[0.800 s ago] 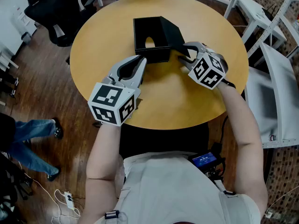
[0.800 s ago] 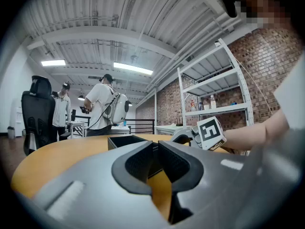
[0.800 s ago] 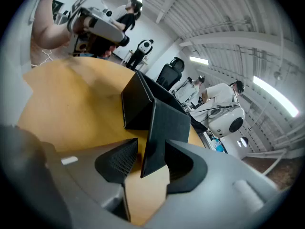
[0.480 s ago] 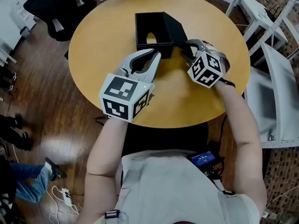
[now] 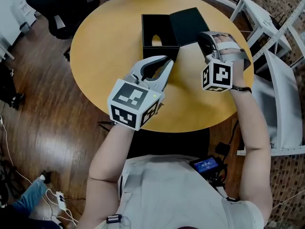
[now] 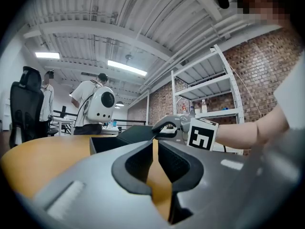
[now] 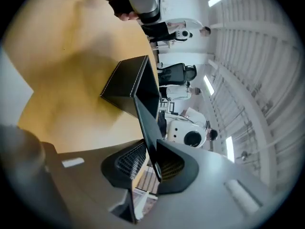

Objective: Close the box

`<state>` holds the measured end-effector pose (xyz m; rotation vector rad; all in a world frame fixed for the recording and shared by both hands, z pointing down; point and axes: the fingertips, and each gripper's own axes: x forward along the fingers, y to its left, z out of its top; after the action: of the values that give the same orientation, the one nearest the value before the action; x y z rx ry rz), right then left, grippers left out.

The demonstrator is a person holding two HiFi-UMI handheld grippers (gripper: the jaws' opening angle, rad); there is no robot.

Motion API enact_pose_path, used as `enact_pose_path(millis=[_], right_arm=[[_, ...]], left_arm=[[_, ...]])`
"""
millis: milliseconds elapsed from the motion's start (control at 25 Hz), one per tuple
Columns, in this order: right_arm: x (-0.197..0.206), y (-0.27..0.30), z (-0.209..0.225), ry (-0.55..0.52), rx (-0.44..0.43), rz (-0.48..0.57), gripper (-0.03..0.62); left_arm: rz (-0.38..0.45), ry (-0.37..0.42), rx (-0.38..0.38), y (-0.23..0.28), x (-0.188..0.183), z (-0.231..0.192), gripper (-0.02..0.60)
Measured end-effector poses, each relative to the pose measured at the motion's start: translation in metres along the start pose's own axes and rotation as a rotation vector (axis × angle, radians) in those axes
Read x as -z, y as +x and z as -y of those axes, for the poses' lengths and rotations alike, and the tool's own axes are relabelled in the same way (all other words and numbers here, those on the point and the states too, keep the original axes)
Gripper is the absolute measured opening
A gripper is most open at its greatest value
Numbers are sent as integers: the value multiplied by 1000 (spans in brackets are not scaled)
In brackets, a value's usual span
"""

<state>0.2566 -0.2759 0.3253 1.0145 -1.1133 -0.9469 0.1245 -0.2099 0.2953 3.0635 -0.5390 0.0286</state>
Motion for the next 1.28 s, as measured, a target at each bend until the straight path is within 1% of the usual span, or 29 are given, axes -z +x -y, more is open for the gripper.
enact_pose_path(millis=[160,320,360,520,560,600,640,760,880,1000,1120,1200,1280], right_arm=[[-27,-13,34,-211,71,7,105],[-68,-23,52,-410,88,30,163],[-78,-26,56,-450,91,47,183],[-119,-34,75,-590,116,128,203],[-129,-35,79,-615,124,150,248],[-138,-35,84,-633,130,171,278],[-148,-33,88,-641,136,192,295],[-175,-22,97,-598,143,249,296],[-185,-8,89,-503,106,285,295],[-175,0,76,-358,53,306,295],[-162,-2,72,-215,32,335,295],[-156,-8,74,-87,20,372,296],[-150,-15,79,69,1,415,296]], left_arm=[[32,-12,-15,-14,-5,-5,34],[69,-21,-22,-31,-12,-13,34],[78,-23,-23,-35,-13,-14,34],[108,-35,-31,-50,-18,-22,34],[114,-37,-32,-54,-19,-25,34],[120,-40,-34,-58,-19,-27,34],[124,-43,-37,-62,-20,-30,34],[131,-51,-46,-71,-19,-37,34],[126,-50,-53,-75,-17,-40,34],[118,-46,-63,-77,-17,-45,34],[113,-44,-72,-76,-17,-48,34],[105,-41,-75,-72,-17,-48,34],[94,-37,-79,-66,-17,-48,34]])
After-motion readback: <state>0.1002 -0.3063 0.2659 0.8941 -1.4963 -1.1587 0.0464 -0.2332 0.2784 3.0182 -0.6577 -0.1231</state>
